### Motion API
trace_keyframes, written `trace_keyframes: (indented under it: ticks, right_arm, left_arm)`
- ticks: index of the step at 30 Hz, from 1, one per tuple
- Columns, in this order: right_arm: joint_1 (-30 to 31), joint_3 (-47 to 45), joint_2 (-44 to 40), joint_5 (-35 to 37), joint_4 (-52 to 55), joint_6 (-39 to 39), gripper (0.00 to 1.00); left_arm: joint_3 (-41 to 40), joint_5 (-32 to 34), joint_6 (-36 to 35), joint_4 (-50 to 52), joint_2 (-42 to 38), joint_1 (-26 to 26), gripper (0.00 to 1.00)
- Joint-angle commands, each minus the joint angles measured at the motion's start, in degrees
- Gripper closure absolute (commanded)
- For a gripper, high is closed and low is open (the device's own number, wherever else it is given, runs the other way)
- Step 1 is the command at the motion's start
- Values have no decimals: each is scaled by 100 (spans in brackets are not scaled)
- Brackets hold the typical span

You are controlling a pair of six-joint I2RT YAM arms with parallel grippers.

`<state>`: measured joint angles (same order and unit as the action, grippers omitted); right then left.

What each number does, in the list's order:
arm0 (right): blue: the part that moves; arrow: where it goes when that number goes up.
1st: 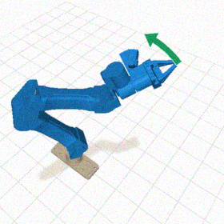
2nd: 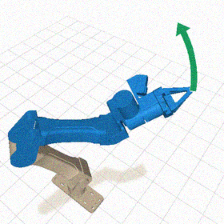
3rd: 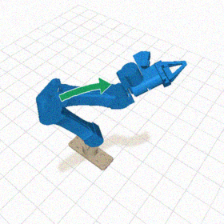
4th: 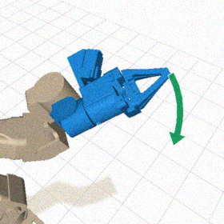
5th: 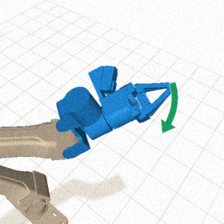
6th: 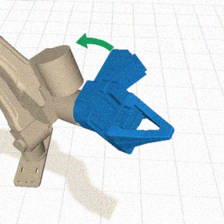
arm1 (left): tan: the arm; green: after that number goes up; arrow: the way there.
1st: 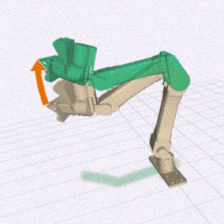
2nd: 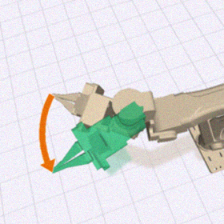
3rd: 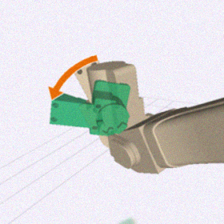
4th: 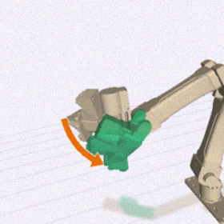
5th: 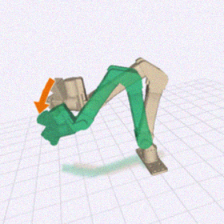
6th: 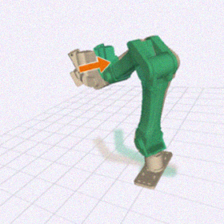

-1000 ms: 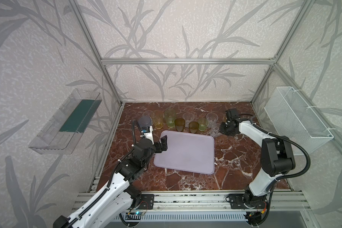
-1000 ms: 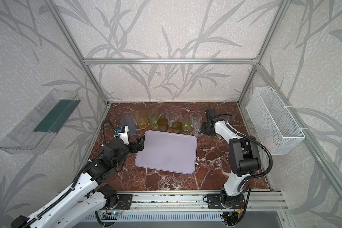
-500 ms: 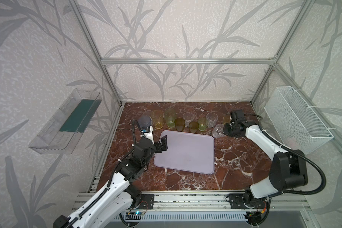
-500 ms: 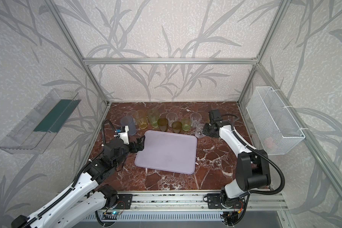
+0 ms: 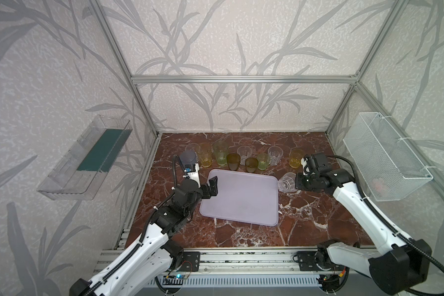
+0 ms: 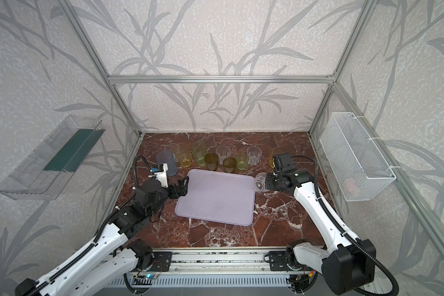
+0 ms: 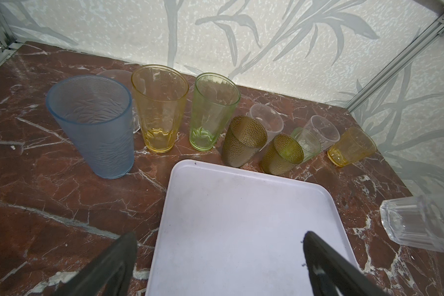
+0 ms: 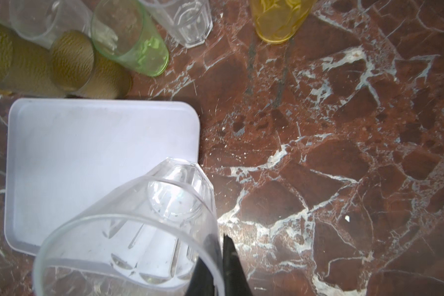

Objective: Place the glasses into the tray
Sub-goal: Place the glass on the tray.

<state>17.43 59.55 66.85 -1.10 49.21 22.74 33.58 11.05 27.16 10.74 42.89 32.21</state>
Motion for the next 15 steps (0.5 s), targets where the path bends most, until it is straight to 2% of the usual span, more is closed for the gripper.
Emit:
trace_keyframes:
  ticks: [1, 9, 15]
  right_arm:
    - [340, 11, -227, 272, 643, -130, 100]
    - [1540, -22, -356, 848, 1480, 286, 100]
    - [2353, -271, -418, 819, 1560, 914, 100]
  left_arm:
    - [56, 98, 62, 191, -71, 6, 1]
    - [135, 158, 88, 427, -139, 10, 1]
    - [81, 187, 114, 442, -186, 7, 1]
